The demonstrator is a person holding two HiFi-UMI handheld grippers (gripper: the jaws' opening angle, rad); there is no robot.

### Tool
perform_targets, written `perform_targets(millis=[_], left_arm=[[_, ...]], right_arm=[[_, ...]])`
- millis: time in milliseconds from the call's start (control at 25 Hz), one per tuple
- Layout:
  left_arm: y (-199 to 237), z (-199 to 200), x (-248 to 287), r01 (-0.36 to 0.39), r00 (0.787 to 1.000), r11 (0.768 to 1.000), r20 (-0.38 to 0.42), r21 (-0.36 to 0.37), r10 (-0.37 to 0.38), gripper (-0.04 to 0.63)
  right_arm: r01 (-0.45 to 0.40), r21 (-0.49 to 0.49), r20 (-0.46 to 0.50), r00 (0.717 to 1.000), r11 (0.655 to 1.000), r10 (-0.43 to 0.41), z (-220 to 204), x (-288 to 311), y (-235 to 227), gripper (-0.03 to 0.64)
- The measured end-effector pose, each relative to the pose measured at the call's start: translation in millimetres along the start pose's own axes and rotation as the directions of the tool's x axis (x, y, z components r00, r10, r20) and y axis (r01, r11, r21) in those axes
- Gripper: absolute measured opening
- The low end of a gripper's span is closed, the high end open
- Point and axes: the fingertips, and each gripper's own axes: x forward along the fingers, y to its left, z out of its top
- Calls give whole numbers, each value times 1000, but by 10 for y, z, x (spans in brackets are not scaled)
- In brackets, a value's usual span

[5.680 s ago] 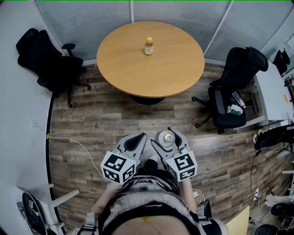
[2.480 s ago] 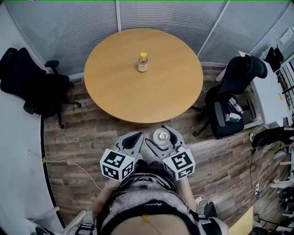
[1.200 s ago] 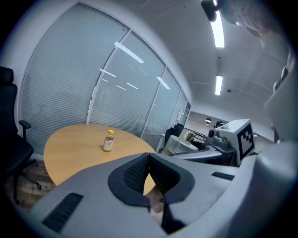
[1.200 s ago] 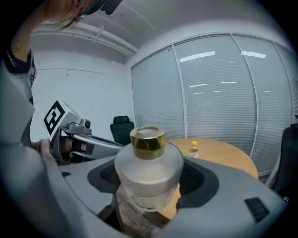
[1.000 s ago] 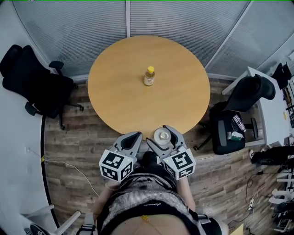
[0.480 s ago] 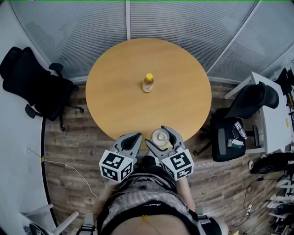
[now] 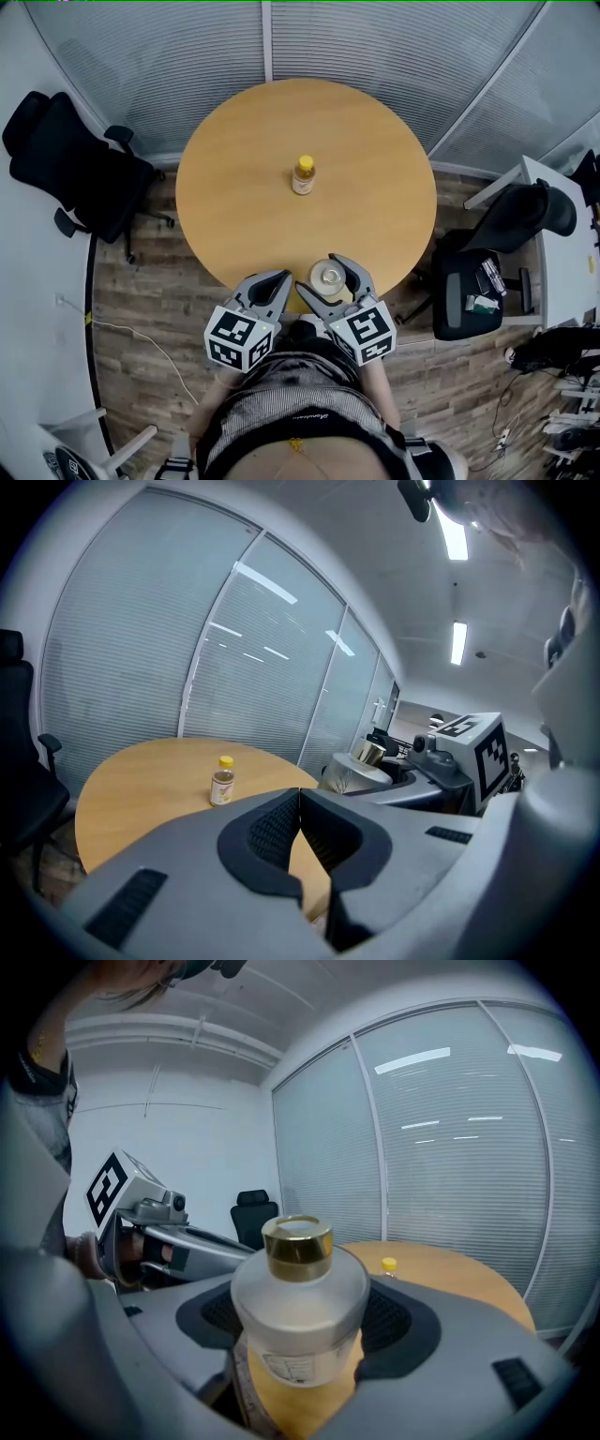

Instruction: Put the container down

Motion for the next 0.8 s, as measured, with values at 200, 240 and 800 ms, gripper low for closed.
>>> perform_targets(millis=[200,240,800], left_arm=[[25,27,113,-22,1000,1000,3,-10,22,21],[28,37,137,-26,1000,1000,5,-13,26,21],[38,92,473,-87,996,995,29,-54,89,21]], right_arm=[[-28,-13,-9,1000,1000,28,6,34,-109,348],[-33,-16,-10,999,999,33,9,42,-136,347],[-82,-62,-34,996,995,80,-40,90,-521,347]])
